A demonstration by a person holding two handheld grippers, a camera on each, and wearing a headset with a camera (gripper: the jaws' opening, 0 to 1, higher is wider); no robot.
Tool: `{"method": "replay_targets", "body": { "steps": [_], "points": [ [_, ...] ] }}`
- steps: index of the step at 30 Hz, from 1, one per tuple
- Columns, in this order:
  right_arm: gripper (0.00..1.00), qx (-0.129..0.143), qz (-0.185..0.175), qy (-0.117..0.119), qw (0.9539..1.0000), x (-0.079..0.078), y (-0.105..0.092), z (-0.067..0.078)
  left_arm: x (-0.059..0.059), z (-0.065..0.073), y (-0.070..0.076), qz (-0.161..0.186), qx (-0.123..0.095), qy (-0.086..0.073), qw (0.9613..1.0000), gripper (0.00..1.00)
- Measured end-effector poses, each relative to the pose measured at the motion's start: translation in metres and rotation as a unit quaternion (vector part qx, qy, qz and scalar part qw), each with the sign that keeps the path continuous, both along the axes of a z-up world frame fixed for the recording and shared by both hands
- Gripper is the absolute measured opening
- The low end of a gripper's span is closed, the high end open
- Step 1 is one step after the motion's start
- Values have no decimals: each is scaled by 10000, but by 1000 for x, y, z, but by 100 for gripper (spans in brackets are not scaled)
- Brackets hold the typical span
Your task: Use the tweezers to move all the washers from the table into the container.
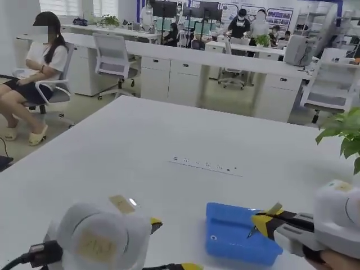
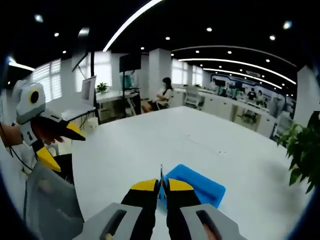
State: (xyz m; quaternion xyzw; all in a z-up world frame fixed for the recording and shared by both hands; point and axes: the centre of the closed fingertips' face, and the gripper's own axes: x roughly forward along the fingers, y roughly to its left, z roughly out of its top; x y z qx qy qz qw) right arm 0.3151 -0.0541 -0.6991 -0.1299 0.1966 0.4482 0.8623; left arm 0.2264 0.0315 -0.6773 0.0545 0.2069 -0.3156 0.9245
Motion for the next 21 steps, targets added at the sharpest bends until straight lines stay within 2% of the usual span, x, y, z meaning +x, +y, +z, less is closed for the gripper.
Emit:
{"method": "replay_targets", "body": {
  "steps": [2,3,4,8,10,14,15,16,17,19,20,21],
  "points": [
    [2,9,227,44,9997,-14,4,4,-2,10,-11,-324,-240,71,9992,47],
    [2,44,336,93,9994,-21,7,6,-2,11,-12,-378,-276,97,9989,44],
    [2,71,367,162,9992,-26,7,7,-2,14,-16,-461,-411,230,9978,41],
    [2,70,600,169,9980,-45,9,16,-4,34,-31,-920,-919,248,9912,24],
    [2,18,882,201,9959,-60,11,19,-6,41,-37,-1167,-1006,261,9877,21],
    [2,-137,1363,330,9900,-82,16,18,-14,52,-54,-1803,-1027,232,9780,18],
    [2,-182,1560,373,9869,-90,19,17,-16,56,-61,-2043,-1005,137,9737,17],
    [2,-198,1679,390,9848,-95,21,17,-19,56,-65,-2204,-947,110,9707,17],
    [2,-234,1837,439,9817,-101,23,16,-22,54,-70,-2423,-823,60,9667,16],
    [2,-287,2096,565,9757,-111,24,14,-24,48,-77,-2667,-568,27,9621,15],
    [2,-354,2207,616,9728,-116,24,12,-26,45,-80,-2777,-557,57,9590,15],
    [2,-417,2328,602,9698,-119,24,10,-29,42,-85,-2918,-563,154,9547,14]
  ]
}}
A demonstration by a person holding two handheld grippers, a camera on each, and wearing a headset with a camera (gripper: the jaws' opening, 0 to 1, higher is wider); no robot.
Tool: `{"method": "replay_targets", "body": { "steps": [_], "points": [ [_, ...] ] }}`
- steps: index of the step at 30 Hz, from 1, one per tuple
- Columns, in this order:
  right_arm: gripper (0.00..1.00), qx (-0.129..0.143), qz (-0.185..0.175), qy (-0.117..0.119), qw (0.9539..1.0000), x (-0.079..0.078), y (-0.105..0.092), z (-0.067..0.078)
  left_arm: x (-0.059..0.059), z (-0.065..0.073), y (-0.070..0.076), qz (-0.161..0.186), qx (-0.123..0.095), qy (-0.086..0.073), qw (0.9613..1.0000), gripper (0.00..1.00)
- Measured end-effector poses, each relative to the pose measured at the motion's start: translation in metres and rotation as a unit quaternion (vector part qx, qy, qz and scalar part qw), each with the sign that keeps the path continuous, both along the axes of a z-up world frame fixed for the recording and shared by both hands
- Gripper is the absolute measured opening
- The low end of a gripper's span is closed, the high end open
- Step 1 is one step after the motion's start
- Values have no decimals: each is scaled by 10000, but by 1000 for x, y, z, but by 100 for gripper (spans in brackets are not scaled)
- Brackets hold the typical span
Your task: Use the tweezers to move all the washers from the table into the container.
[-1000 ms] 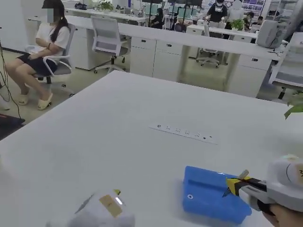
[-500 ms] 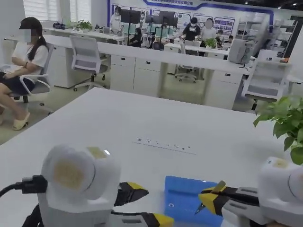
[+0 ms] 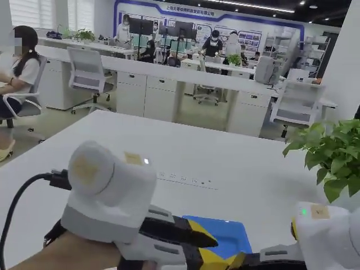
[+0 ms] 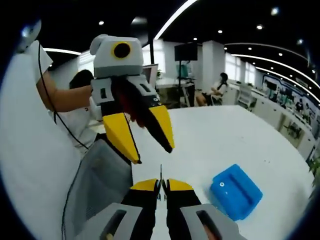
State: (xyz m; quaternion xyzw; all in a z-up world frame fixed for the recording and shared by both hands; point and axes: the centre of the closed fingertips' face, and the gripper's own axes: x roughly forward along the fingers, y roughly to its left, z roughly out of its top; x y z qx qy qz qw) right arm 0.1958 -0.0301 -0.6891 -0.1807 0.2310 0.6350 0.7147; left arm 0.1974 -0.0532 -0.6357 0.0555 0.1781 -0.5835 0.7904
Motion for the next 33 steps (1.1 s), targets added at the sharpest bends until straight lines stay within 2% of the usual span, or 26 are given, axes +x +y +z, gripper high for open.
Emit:
{"method": "replay_targets", "body": {
  "steps": [2,3,9,10,12,14,17,18,19,22,27,29,33],
  "points": [
    [2,-110,150,42,9998,-7,-1,-4,-3,-2,-7,-162,-50,76,9998,14],
    [2,-122,192,56,9997,-9,-1,-5,-7,-4,-11,-329,-47,66,9994,13],
    [2,-108,303,193,9993,-15,-5,-7,-10,-6,-28,-571,-88,5,9983,5],
    [2,-74,315,212,9993,-16,-5,-7,-12,-6,-29,-641,-96,-2,9979,0],
    [3,31,294,308,9991,-17,-6,-7,-12,-6,-31,-742,-104,-95,9971,0],
    [3,84,293,392,9988,-17,-7,-9,-12,-8,-31,-796,-104,84,9967,0],
    [5,280,258,359,9986,-19,-6,-7,-8,-6,-29,-731,-76,-36,9973,0],
    [6,288,230,298,9989,-18,-7,-8,-8,-1,-29,-741,-151,17,9971,0],
    [7,269,190,288,9990,-18,-7,-9,-7,3,-29,-737,-259,5,9969,0],
    [11,233,28,560,9982,-19,-10,-17,-5,14,-28,-748,-325,-59,9967,0],
    [10,300,-22,498,9983,-17,-13,-21,-6,26,-27,-893,-372,-192,9951,0],
    [7,499,-110,531,9973,-14,-12,-17,-7,27,-26,-928,-387,-212,9947,0],
    [5,574,-83,592,9966,-15,-12,-16,-6,28,-23,-923,-481,-161,9944,0]
  ]
}}
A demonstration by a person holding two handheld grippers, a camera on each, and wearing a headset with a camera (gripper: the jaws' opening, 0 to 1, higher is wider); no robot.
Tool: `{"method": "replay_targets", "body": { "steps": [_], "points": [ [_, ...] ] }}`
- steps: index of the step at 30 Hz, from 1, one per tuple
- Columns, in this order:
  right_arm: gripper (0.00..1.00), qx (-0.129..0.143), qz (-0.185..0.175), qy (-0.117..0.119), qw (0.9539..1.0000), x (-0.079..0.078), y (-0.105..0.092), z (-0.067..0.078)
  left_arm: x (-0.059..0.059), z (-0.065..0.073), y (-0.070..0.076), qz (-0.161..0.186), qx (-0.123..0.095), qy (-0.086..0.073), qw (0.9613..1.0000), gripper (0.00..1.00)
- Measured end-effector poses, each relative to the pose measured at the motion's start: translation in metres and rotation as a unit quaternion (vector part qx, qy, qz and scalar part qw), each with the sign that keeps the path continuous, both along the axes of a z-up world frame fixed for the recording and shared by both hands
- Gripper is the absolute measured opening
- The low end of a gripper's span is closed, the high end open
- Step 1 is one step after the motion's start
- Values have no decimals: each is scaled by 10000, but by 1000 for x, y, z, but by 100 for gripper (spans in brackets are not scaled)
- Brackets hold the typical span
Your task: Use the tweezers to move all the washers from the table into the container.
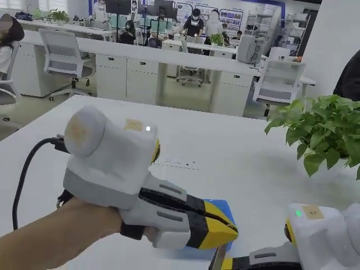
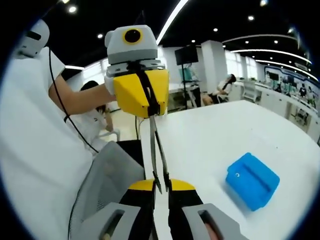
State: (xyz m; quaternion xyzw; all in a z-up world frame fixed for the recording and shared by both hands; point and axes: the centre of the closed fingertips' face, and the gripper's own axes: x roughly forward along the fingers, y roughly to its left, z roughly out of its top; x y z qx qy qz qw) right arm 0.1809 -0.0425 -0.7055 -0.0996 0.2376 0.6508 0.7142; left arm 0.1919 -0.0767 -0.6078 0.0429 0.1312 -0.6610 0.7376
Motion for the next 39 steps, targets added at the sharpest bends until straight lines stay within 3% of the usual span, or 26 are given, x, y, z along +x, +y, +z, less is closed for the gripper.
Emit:
{"method": "replay_targets", "body": {
  "steps": [4,7,10,12,16,19,20,23,30,32,35,37,38,39],
  "points": [
    [2,60,58,-19,10000,-1,1,1,3,0,4,63,-110,96,9999,0],
    [1,-22,34,-71,10000,3,-1,-1,6,-1,7,136,-64,54,9999,0],
    [1,-336,-18,-212,9992,11,-7,-9,12,-10,11,292,103,-19,9995,0],
    [1,-719,28,-383,9967,17,-15,-18,14,-18,14,352,222,-37,9991,0],
    [1,-1138,59,-554,9919,27,-24,-31,19,-36,18,510,429,-21,9978,0],
    [0,-1491,177,-820,9853,32,-30,-43,22,-51,19,614,499,167,9967,0],
    [0,-1562,185,-802,9843,33,-31,-48,25,-58,19,676,497,249,9962,0],
    [0,-1709,104,-782,9821,40,-35,-61,31,-74,21,779,518,210,9954,0],
    [0,-2360,242,-1144,9647,57,-48,-97,42,-117,21,897,424,418,9942,0],
    [0,-2417,241,-1149,9632,60,-49,-105,44,-125,19,932,421,434,9938,0],
    [0,-2611,248,-1361,9553,69,-54,-120,47,-141,16,1016,548,475,9922,0],
    [0,-2843,419,-1657,9434,71,-56,-125,51,-147,16,1082,624,492,9909,0],
    [0,-2903,467,-1702,9405,71,-57,-128,54,-152,17,1106,691,542,9900,0],
    [0,-2886,455,-1675,9416,70,-56,-131,55,-155,18,1111,766,559,9893,0]
  ]
}}
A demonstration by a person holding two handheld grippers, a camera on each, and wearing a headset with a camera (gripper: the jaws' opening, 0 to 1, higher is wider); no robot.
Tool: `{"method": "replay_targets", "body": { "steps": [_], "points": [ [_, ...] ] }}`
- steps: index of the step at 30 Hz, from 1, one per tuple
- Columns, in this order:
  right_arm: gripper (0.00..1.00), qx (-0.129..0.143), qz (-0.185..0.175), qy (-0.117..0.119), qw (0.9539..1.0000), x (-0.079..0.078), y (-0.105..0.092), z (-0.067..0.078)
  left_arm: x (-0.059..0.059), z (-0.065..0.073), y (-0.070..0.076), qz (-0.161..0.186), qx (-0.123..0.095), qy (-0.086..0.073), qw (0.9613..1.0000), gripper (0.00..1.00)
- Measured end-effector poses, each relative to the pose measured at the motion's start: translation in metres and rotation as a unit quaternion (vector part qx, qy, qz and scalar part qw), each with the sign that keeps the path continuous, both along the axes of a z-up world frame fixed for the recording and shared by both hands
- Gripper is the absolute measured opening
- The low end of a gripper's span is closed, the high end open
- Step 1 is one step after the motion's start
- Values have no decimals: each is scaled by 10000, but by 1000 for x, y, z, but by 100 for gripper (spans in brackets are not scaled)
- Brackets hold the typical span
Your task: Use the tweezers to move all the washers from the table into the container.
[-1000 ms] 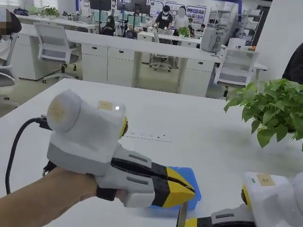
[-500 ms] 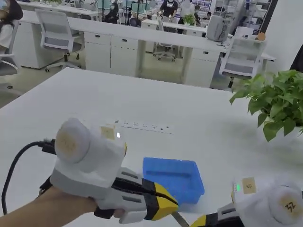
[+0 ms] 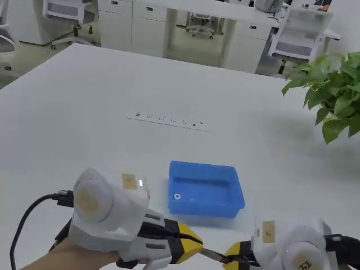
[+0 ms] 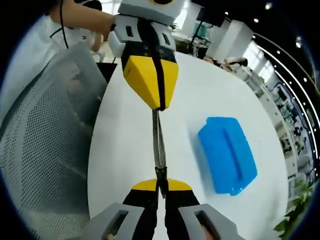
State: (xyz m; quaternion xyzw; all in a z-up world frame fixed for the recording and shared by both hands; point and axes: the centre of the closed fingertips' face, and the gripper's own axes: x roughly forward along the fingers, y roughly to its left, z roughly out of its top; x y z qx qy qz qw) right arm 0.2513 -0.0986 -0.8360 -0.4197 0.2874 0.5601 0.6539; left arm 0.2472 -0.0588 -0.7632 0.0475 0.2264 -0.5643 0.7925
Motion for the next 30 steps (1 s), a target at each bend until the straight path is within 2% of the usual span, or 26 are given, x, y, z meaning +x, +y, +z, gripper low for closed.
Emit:
{"method": "replay_targets", "body": {
  "steps": [1,2,4,5,7,8,9,12,14,16,17,20,21,22,24,26,28,29,30],
  "points": [
    [0,0,-5,14,10000,1,0,-1,1,-4,1,-19,94,14,10000,0],
    [0,-1,-5,12,10000,2,-1,-3,2,-14,5,-71,324,59,9994,0],
    [0,-66,43,-73,9999,7,-3,-5,3,-27,8,-152,606,146,9979,1],
    [0,-78,56,-71,9999,8,-3,-6,4,-28,7,-135,565,137,9982,3],
    [0,-112,114,-118,9998,11,-3,-7,5,-35,6,-183,602,252,9977,1],
    [0,-184,233,-206,9993,12,-4,-8,6,-37,6,-181,652,290,9973,1],
    [0,-396,440,-398,9975,14,-6,-11,5,-40,6,-225,695,336,9968,1],
    [0,-556,533,-408,9962,12,-7,-19,6,-51,5,-352,935,443,9940,1],
    [0,-759,692,-536,9933,14,-9,-22,5,-58,6,-426,1119,516,9915,2],
    [0,-908,730,-520,9918,13,-12,-28,4,-63,6,-475,1232,568,9896,3],
    [0,-963,749,-520,9912,13,-12,-31,2,-69,7,-515,1355,605,9876,4],
    [0,-1145,938,-610,9871,11,-13,-37,4,-81,9,-550,1644,585,9831,0],
    [0,-1138,961,-604,9870,10,-12,-38,6,-86,10,-559,1783,546,9809,0],
    [0,-1117,915,-543,9880,9,-11,-38,5,-88,9,-590,1796,521,9806,0],
    [0,-1061,794,-429,9902,9,-10,-39,3,-93,10,-674,1965,533,9767,0],
    [0,-1076,763,-434,9903,11,-12,-41,2,-98,9,-714,2060,532,9745,0],
    [0,-1049,769,-483,9903,12,-12,-40,0,-105,11,-765,2212,550,9707,4],
    [0,-1008,889,-550,9894,11,-11,-40,-1,-105,14,-745,2294,520,9691,6],
    [0,-1034,861,-580,9892,12,-13,-41,3,-105,7,-749,2138,387,9732,5]
  ]
}}
